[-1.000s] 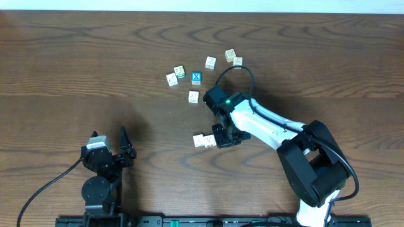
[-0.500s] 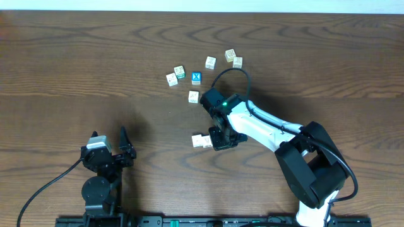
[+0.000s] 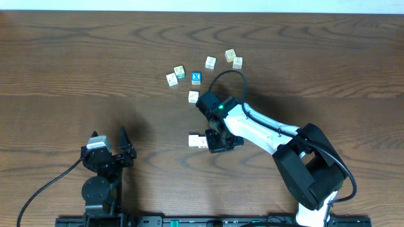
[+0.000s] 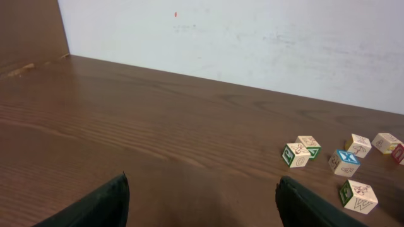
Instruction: Lift 3 blocks
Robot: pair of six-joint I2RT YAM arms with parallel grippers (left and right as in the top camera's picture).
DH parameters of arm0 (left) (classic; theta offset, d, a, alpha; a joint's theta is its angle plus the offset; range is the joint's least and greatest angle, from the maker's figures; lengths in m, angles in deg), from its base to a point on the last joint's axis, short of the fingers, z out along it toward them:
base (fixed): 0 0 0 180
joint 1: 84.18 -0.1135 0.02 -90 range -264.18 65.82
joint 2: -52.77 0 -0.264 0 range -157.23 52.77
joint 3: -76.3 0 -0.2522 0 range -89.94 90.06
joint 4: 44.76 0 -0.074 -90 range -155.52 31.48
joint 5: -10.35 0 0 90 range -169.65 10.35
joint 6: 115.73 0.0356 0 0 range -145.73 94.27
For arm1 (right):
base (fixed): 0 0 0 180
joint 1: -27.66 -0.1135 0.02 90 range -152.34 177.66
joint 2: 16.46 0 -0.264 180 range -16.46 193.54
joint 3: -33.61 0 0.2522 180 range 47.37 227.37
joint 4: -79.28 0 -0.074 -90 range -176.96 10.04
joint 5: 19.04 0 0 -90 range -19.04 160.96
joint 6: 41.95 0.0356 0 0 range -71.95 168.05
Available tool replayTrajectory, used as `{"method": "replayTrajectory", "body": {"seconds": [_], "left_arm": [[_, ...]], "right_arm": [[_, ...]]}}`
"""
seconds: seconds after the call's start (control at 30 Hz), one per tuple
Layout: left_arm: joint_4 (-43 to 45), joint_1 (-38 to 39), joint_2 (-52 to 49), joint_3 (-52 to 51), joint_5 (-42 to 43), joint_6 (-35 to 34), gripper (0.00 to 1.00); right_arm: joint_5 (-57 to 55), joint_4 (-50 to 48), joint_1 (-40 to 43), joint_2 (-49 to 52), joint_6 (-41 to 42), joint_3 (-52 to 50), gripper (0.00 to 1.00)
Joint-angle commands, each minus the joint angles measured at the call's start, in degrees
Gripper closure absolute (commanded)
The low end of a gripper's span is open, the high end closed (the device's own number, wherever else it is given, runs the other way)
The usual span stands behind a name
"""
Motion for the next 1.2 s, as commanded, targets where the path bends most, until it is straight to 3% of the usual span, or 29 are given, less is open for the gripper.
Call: {"method": "replayTrajectory", "body": {"seconds": [0.0,0.3,0.67,0.87,1.07,1.17], "left_arm": [[-0.85,-0.22,0.26,-1.97,0.33,0.37,0.25],[-0.85,-0.22,0.26,-1.97,0.33,0.37,0.25],[-0.81,-0.22,0.26,-1.97,-0.04,0.57,0.25],[1.62,-0.22,0.26,-1.97,-7.19,0.76,0.25],[1.42,-0.17,-1.6,1.11,11.41,-0.83,0.25],[-1.75,-0.17,-7.74,4.72,14.51,-3.39,0.25]], "right_arm": [[-2.82,0.46,-0.55,0.22,7.32,-0.33,0.99],[-10.6,1.16,1.81,0.22,10.95,-0.33,0.99],[-11.43,1.22,9.18,-2.67,2.51,-0.31,0.99],[-11.43,1.97,14.05,-8.09,1.11,-0.31,0.99],[-11.13,-1.14,20.5,-16.17,-5.55,-0.31,0.99],[-8.0,-3.48,23.87,-19.69,-8.76,-0.31,0.96]]}}
